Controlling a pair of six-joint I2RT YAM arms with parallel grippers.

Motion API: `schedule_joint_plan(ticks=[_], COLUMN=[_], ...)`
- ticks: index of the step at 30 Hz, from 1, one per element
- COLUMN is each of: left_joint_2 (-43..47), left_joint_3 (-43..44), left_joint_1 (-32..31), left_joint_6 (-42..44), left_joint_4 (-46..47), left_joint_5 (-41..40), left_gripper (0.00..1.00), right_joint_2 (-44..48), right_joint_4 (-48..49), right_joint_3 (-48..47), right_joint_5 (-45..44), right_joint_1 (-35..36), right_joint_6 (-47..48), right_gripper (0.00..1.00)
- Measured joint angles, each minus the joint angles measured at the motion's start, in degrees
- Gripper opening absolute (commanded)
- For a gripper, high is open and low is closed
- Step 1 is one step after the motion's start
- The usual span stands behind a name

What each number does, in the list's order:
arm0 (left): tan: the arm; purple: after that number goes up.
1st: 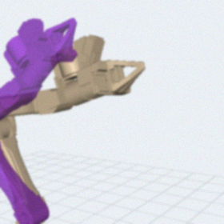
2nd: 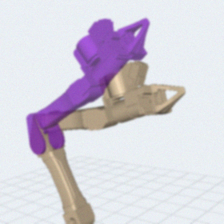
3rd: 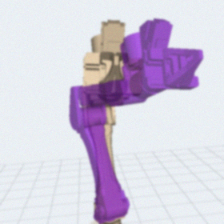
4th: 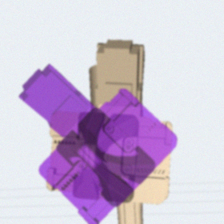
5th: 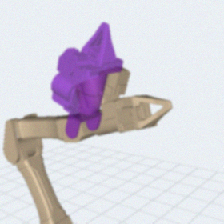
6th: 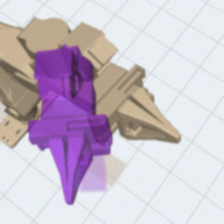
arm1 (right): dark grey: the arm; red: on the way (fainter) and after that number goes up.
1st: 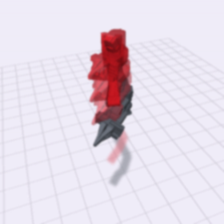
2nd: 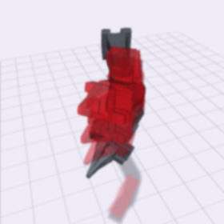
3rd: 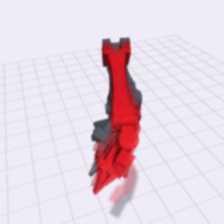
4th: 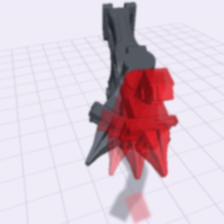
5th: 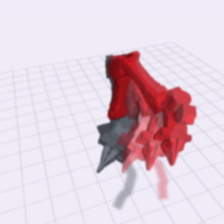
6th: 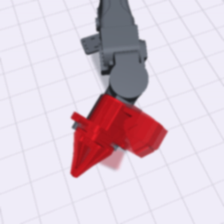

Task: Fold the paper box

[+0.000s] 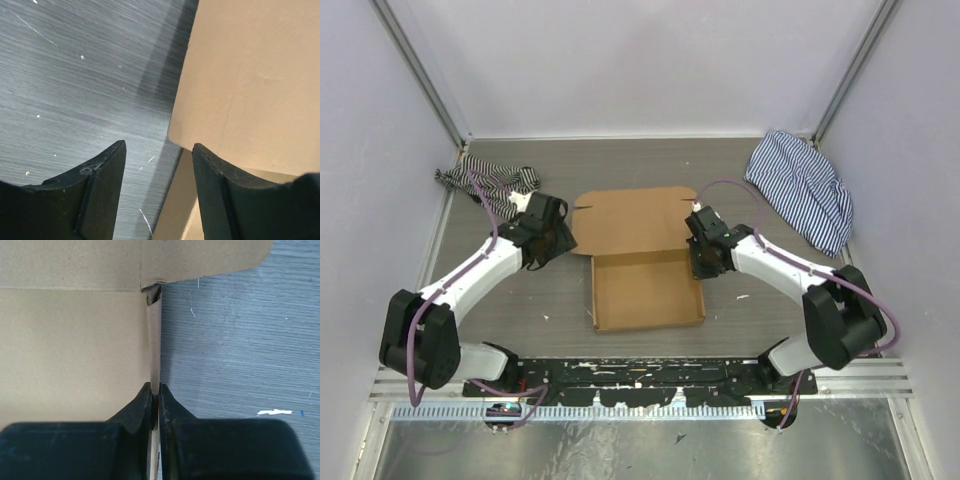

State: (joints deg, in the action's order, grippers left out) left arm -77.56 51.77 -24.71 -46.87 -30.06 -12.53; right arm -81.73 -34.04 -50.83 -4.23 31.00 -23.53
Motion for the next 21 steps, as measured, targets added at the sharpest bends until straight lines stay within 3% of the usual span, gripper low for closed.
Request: schedule_joint_plan(ticks=[7, 11, 14, 17, 21], left_joint_2=[0.7, 0.9, 0.9, 0.3, -2.4], left_joint_3=[0.0, -0.3, -0.9, -1.1, -1.1], left_joint_1=[5.5, 7.5, 9.1, 10.3, 10.9], left_joint_6=[0.9, 1.6, 1.7, 1.6, 1.6], left_joint_4=[1.0, 1.8, 3.3, 5.0, 6.7], left_joint_5=[2.9, 5.4, 8.3, 10.7, 13.2], left_gripper=[0.65, 0.65, 0.65, 0.65, 0.65], right_joint_2=[-3.2, -2.0, -0.3, 0.0, -1.5], right_joint_4=[0.6, -1.0, -3.8, -4.2, -1.3], right_joint_3=[-1.7, -4.3, -10.2, -17.5, -24.2], right_joint_5=[-1.0, -1.2, -2.6, -1.9, 5.0], right_joint_1=[2.1, 2.4, 1.8, -2.1, -16.5], right_joint_6=[-2.6, -3.7, -3.5, -2.3, 0.0], right_gripper=[0.55, 0.68, 0.99, 1.0, 1.0])
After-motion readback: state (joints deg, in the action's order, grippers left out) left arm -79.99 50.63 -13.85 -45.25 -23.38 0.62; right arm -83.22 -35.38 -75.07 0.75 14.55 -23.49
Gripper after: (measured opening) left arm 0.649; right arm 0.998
